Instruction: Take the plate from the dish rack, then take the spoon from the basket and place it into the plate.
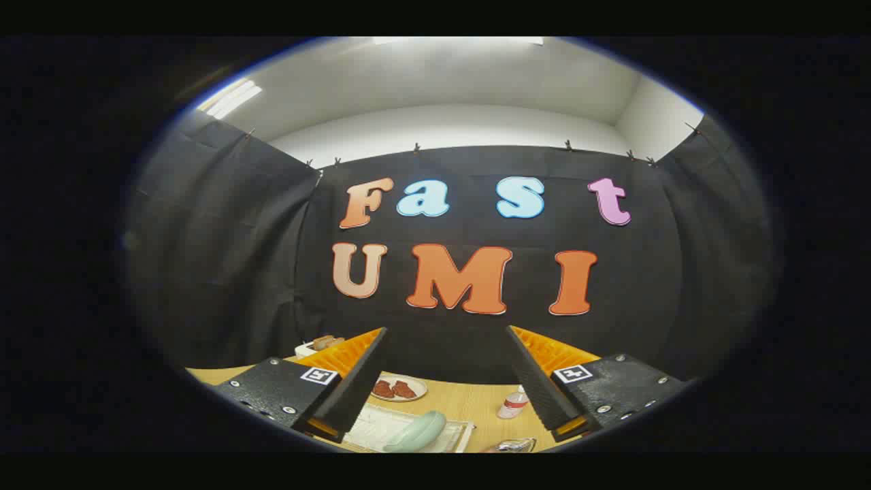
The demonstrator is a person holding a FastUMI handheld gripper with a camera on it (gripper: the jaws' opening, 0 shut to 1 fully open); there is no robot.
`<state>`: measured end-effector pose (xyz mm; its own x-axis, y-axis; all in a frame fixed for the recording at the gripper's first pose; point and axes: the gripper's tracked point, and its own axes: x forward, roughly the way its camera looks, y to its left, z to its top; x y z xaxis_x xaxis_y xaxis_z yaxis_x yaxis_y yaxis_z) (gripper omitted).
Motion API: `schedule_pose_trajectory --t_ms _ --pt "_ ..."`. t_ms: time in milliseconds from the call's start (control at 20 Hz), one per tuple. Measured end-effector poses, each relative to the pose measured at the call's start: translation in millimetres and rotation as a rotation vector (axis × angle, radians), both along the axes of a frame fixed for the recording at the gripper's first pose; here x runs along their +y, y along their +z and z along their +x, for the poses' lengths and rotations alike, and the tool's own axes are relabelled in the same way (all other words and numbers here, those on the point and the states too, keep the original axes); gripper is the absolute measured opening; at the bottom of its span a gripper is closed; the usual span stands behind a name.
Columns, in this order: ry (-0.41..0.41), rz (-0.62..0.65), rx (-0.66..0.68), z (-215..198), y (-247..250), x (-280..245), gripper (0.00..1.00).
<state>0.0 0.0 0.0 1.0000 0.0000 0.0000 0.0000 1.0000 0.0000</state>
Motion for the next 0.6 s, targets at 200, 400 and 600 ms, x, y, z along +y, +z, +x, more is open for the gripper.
schedule_pose_trajectory --t_ms 200,400,600 --pt "-0.016 -0.021 0.036 -1.6 -0.4 -2.0 0.99" --pt "-0.017 -0.005 0.062 -3.4 -3.0 -3.5 0.99" --pt "-0.015 0.011 0.084 -2.0 -6.7 -4.1 0.99"
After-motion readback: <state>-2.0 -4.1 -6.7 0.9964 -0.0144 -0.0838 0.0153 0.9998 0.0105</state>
